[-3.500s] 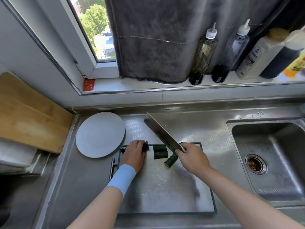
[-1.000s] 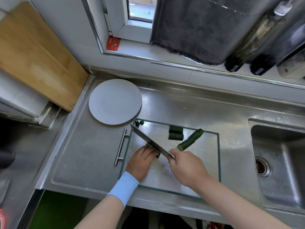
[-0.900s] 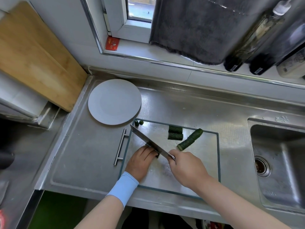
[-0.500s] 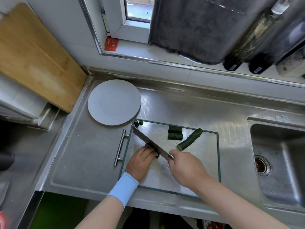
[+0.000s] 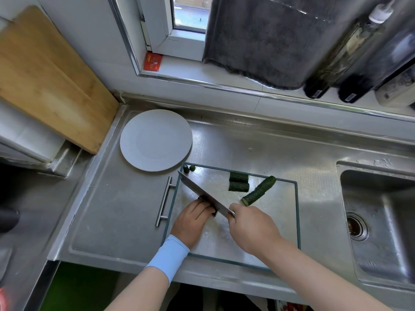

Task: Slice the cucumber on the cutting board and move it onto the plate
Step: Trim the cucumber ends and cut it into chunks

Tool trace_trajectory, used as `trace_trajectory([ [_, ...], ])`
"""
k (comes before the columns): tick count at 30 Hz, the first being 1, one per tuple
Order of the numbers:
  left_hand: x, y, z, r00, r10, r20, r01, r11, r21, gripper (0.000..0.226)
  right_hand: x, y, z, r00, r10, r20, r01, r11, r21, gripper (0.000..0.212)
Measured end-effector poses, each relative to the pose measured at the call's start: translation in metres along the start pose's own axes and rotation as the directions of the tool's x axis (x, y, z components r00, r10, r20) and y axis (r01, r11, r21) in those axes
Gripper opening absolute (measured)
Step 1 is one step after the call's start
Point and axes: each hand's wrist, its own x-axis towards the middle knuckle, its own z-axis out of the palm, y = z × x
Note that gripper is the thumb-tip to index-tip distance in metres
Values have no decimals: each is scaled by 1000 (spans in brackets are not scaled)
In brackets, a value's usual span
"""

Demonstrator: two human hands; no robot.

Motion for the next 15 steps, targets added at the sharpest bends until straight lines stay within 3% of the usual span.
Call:
trace_trajectory([
  [15, -1, -1, 0, 1000, -15, -3, 15, 1000, 11, 15, -2, 2, 5, 999, -42, -27, 41, 999, -35, 22],
])
